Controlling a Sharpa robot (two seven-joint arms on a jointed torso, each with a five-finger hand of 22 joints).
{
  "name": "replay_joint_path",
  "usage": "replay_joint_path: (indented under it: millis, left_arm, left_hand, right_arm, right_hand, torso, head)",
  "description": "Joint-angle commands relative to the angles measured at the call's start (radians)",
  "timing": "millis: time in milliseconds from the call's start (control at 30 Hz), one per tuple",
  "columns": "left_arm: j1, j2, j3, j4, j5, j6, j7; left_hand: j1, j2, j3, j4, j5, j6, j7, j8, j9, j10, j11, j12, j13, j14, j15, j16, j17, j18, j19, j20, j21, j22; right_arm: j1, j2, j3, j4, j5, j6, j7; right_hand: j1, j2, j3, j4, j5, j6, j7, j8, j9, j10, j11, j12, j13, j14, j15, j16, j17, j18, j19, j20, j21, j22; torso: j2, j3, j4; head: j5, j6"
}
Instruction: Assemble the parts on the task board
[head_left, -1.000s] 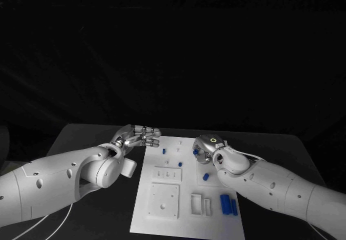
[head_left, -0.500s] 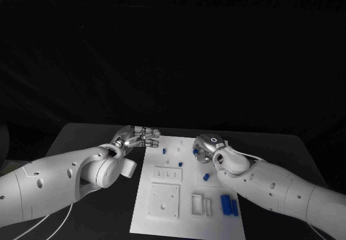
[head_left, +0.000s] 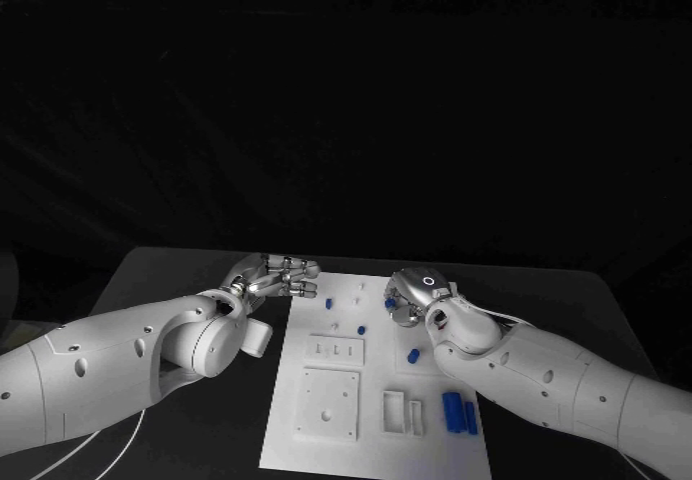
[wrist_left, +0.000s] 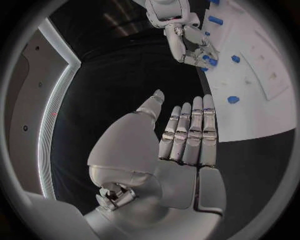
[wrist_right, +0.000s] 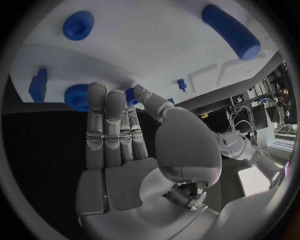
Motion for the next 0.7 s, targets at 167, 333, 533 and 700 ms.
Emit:
replay_joint_path:
  millis: [167,333,533,700]
  left_arm:
    - [0.001,0.003,0.001,0.0,0.029,0.01,-0.004]
    - [0.001,0.004,0.001,-0.001,0.032,0.008,-0.005]
    - [0.001,0.008,0.001,-0.003,0.033,0.007,-0.006]
    - [0.001,0.011,0.001,-0.004,0.033,0.009,-0.006]
  left_hand:
    - [0.003,0.002,-0.003,-0.004,0.002,-0.001,0.006,-0.002,0.0,-0.007,0.003,-0.001,0.001,-0.004,-0.003,0.004,0.001,0.014,0.001,0.001,0.003,-0.002]
    - [0.003,0.001,-0.003,-0.005,0.002,-0.001,0.006,-0.002,0.0,-0.007,0.002,-0.002,0.001,-0.005,-0.003,0.004,0.001,0.014,0.001,0.001,0.003,-0.002]
    - [0.003,0.001,-0.002,-0.006,0.003,-0.001,0.006,-0.002,0.0,-0.008,0.002,-0.002,0.001,-0.005,-0.003,0.004,0.001,0.014,0.001,0.001,0.004,-0.003]
    - [0.003,0.001,-0.002,-0.006,0.003,-0.001,0.006,-0.002,0.0,-0.008,0.002,-0.002,0.001,-0.005,-0.003,0.004,0.001,0.014,0.001,0.001,0.004,-0.003]
  right_arm:
    - [0.014,0.0,0.002,0.031,-0.011,-0.047,-0.078]
    - [0.023,0.019,0.003,0.022,-0.018,-0.068,-0.103]
    - [0.03,0.049,0.003,0.0,-0.019,-0.076,-0.106]
    - [0.032,0.075,0.003,-0.026,-0.018,-0.087,-0.106]
  right_hand:
    - [0.007,0.015,0.002,-0.01,0.007,0.022,-0.012,0.003,0.024,0.015,-0.011,0.004,0.0,0.002,-0.006,-0.008,0.003,0.008,0.009,-0.005,-0.026,0.031]
    - [0.006,0.013,0.003,-0.011,0.008,0.024,-0.012,0.003,0.021,0.017,-0.012,0.004,0.0,0.002,-0.007,-0.008,0.003,0.008,0.013,-0.005,-0.038,0.047]
    - [0.006,0.012,0.006,-0.012,0.008,0.026,-0.012,0.003,0.02,0.018,-0.012,0.003,-0.001,0.003,-0.008,-0.009,0.004,0.008,0.018,-0.006,-0.055,0.067]
    - [0.005,0.013,0.005,-0.012,0.011,0.025,-0.012,0.003,0.019,0.017,-0.012,0.004,-0.001,0.002,-0.007,-0.01,0.004,0.008,0.024,-0.006,-0.07,0.079]
  torso:
    - [0.003,-0.0015,0.0017]
    - [0.004,-0.0019,0.0023]
    - [0.006,-0.0016,0.0031]
    - [0.008,-0.0012,0.0051]
  head:
    - [-0.002,0.003]
    - [-0.002,0.007]
    - [-0.001,0.011]
    - [-0.002,0.01]
